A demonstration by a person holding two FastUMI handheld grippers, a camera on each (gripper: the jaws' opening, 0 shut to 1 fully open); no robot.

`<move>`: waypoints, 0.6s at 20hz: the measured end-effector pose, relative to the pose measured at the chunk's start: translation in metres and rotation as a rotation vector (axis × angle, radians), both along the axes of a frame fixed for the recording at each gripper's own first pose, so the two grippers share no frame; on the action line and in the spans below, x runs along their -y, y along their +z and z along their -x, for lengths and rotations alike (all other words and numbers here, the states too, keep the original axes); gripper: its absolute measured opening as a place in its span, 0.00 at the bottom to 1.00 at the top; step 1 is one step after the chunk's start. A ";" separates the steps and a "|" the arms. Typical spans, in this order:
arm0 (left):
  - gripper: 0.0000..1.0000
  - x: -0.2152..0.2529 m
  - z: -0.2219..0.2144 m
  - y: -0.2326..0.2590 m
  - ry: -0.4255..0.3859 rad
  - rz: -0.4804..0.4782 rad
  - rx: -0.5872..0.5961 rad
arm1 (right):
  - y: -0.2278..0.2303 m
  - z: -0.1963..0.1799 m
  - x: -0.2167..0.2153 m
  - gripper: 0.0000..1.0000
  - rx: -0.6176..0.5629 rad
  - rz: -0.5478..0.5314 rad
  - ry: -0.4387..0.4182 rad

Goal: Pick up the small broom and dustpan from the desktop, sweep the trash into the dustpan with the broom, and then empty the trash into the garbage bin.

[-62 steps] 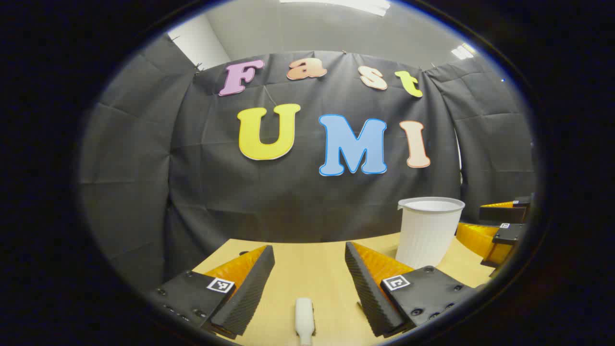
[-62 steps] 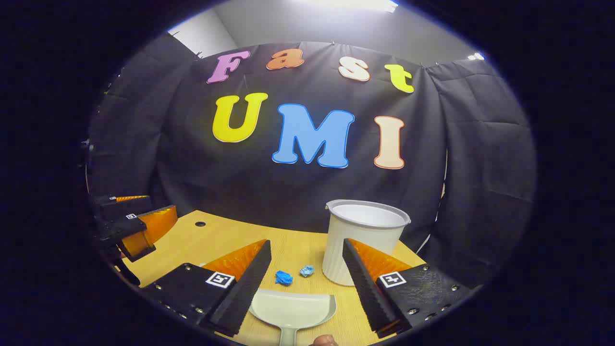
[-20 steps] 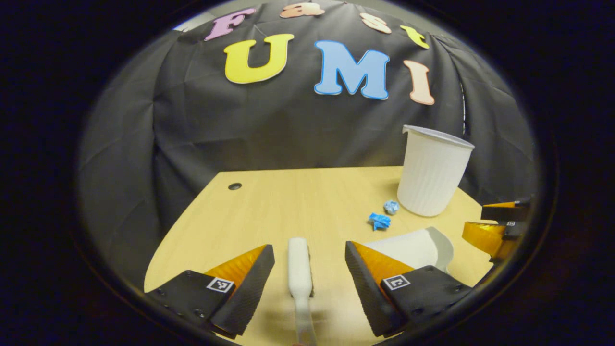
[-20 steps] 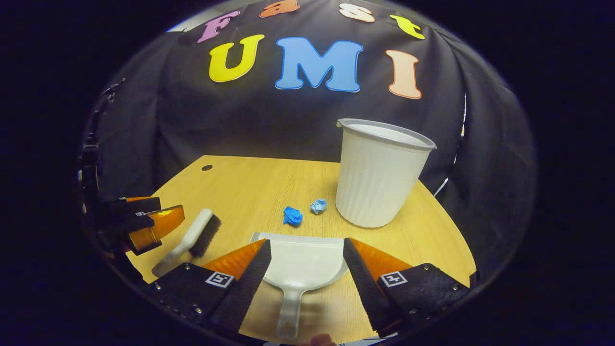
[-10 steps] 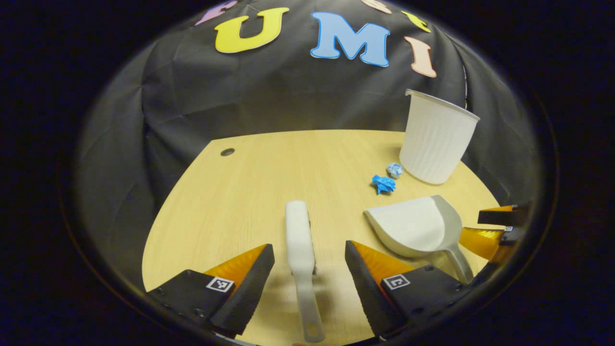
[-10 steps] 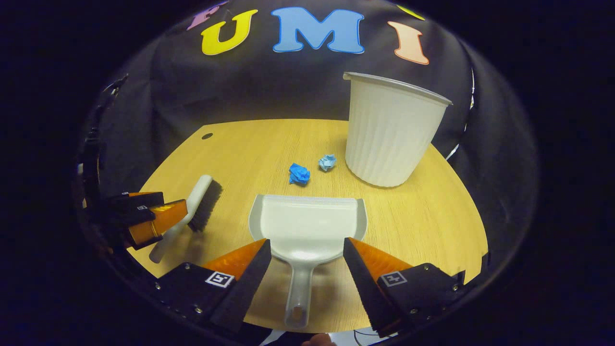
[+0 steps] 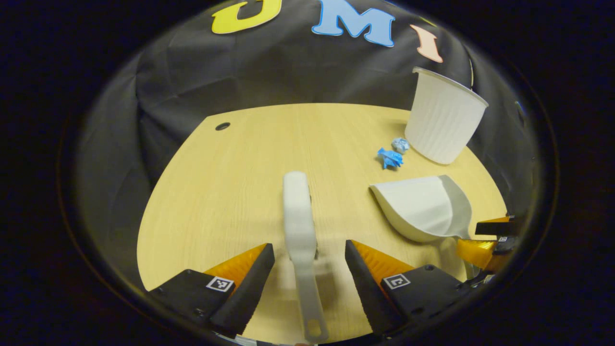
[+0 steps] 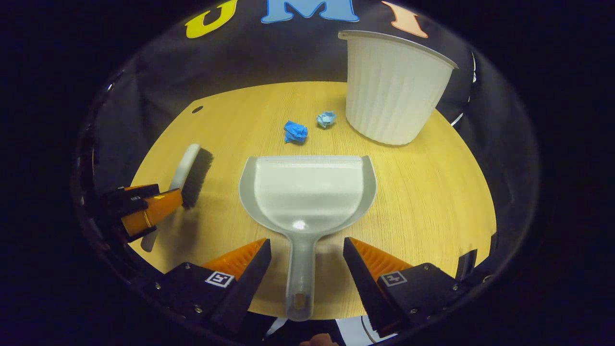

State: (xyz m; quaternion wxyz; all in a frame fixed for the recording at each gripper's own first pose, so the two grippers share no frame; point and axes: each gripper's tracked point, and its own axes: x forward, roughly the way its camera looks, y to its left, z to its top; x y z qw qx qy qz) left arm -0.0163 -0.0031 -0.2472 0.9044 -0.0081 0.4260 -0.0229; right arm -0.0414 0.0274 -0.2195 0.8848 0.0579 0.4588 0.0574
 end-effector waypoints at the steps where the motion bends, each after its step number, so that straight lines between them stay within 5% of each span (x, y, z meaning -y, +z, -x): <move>1: 0.98 0.000 0.000 -0.004 -0.002 0.003 -0.014 | -0.005 0.001 -0.001 0.95 -0.020 0.000 0.000; 12: 0.98 0.007 -0.014 -0.036 -0.040 -0.002 -0.125 | -0.033 -0.017 -0.012 0.96 -0.152 -0.057 -0.024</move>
